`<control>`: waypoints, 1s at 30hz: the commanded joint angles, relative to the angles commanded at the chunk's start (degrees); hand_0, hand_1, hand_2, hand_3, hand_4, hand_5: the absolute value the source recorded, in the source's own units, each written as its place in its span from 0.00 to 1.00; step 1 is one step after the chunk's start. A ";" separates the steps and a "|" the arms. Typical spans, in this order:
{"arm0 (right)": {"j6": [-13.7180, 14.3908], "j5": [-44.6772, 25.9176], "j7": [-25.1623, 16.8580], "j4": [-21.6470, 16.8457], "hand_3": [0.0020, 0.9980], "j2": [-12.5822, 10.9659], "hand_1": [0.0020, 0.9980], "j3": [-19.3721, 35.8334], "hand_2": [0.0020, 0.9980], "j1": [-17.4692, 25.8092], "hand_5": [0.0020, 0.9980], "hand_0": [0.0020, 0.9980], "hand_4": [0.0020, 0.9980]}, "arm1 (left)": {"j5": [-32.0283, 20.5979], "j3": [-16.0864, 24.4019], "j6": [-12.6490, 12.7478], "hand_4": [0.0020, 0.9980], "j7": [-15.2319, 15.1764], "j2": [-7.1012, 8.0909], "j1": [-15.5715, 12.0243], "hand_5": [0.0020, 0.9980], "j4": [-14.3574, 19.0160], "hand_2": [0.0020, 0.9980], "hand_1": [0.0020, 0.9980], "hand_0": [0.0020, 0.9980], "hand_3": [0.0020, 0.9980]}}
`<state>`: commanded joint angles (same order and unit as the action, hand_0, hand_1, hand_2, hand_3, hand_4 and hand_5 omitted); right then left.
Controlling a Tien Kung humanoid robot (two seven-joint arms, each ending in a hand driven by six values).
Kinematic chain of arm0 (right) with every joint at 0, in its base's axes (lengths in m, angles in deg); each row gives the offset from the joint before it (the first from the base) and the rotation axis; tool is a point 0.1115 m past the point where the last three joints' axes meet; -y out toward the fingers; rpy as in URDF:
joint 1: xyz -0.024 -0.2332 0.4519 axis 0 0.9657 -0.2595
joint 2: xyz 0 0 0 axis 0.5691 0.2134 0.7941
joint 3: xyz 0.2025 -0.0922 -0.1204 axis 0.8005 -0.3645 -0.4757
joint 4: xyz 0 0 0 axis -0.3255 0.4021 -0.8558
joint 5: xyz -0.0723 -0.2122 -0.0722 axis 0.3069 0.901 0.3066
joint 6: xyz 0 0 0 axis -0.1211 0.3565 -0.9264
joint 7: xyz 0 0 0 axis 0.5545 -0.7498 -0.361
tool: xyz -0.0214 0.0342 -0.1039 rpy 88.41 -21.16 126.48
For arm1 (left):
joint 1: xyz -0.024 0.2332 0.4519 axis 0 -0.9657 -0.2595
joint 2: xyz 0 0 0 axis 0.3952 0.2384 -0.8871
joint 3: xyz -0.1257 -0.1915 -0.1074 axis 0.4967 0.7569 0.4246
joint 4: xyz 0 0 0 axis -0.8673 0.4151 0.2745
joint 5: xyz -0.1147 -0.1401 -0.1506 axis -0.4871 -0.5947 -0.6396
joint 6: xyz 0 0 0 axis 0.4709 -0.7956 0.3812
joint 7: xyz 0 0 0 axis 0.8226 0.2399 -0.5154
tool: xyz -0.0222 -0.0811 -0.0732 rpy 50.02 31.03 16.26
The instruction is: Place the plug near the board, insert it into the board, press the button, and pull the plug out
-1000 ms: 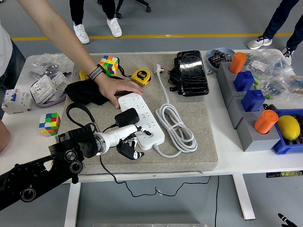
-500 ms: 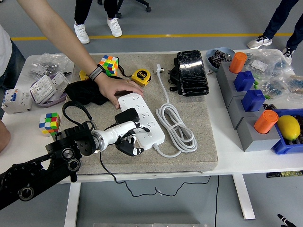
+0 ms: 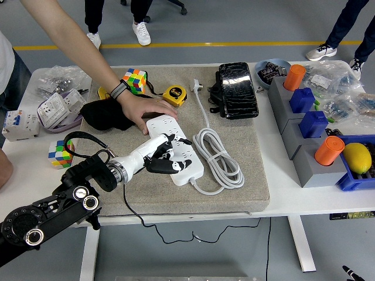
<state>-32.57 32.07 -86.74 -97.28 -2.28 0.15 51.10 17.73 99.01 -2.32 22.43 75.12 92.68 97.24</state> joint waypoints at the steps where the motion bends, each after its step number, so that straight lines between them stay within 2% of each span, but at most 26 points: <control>1: 0.01 -0.02 -0.01 0.01 0.55 -0.01 0.64 -0.01 0.62 0.03 0.54 0.57 0.97 | -0.39 0.13 0.78 0.80 -1.19 -0.01 -0.14 0.52 -0.13 0.22 0.16 0.18 0.70; 2: 0.02 -0.03 -0.02 0.01 0.55 -0.02 0.64 0.00 0.62 0.06 0.54 0.57 0.97 | -0.61 0.25 1.50 0.84 -2.35 -0.02 -0.25 0.55 -0.29 0.51 0.47 0.32 0.67; 7: 0.02 -0.05 -0.01 0.02 0.55 -0.04 0.64 0.08 0.62 0.03 0.54 0.57 0.97 | -3.29 0.61 4.79 0.84 -7.75 -0.03 -0.68 0.55 -1.50 0.51 0.47 0.32 0.67; 8: 0.01 -0.05 0.00 0.03 0.55 -0.03 0.64 0.05 0.62 0.04 0.54 0.57 0.97 | -4.66 0.51 5.84 0.86 -9.44 -0.06 -0.73 0.56 -1.95 0.60 0.61 0.43 0.69; 10: 0.01 -0.06 0.00 0.04 0.55 0.01 0.64 0.06 0.62 0.03 0.54 0.57 0.97 | -7.97 0.22 7.54 0.86 -12.86 -0.13 -0.86 0.56 -2.80 0.60 0.61 0.43 0.69; 13: 0.01 0.01 -0.02 -0.01 0.55 0.05 0.64 0.15 0.62 0.00 0.54 0.57 0.97 | -12.51 0.12 8.72 0.86 -17.20 -0.24 -1.20 0.56 -3.68 0.60 0.61 0.43 0.69; 14: 0.01 0.01 -0.03 -0.01 0.55 0.06 0.64 0.16 0.62 -0.01 0.54 0.57 0.97 | -13.98 0.19 9.00 0.87 -18.74 -0.28 -1.37 0.56 -3.96 0.72 0.73 0.64 0.75; 16: 0.00 0.05 -0.02 -0.03 0.55 0.06 0.64 0.13 0.62 -0.03 0.54 0.57 0.97 | -16.01 0.53 9.31 0.87 -21.40 -0.37 -1.67 0.56 -4.48 0.72 0.73 0.64 0.75; 19: 0.00 0.07 -0.02 -0.03 0.55 0.06 0.64 0.15 0.62 0.00 0.54 0.57 0.97 | -16.27 1.13 9.36 0.87 -22.64 -0.42 -1.91 0.56 -4.93 0.72 0.73 0.64 0.75; 20: 0.00 0.06 -0.02 -0.03 0.55 0.05 0.64 0.13 0.62 0.02 0.54 0.57 0.97 | -16.25 1.34 9.30 0.87 -22.79 -0.42 -1.99 0.56 -5.07 0.84 0.83 0.82 0.84; 25: -0.02 -0.06 0.00 0.01 0.55 0.01 0.64 -0.06 0.62 0.07 0.54 0.57 0.97 | -16.43 1.82 9.44 0.87 -23.85 -0.44 -2.24 0.56 -5.67 0.84 0.83 0.82 0.84; 26: -0.02 -0.08 -0.01 0.01 0.55 0.01 0.64 -0.05 0.62 0.05 0.54 0.57 0.97 | -16.42 1.86 9.41 0.88 -24.12 -0.46 -2.27 0.56 -5.74 0.91 0.88 0.87 0.89; 30: -0.02 -0.07 -0.01 -0.02 0.55 0.01 0.64 -0.04 0.62 -0.09 0.54 0.57 0.97 | -16.77 1.77 9.15 0.88 -24.81 -0.40 -2.26 0.56 -5.76 0.91 0.88 0.87 0.89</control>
<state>-32.59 31.99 -86.74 -97.29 -2.27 0.11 51.00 0.97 100.78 6.83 -2.38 74.72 90.42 91.48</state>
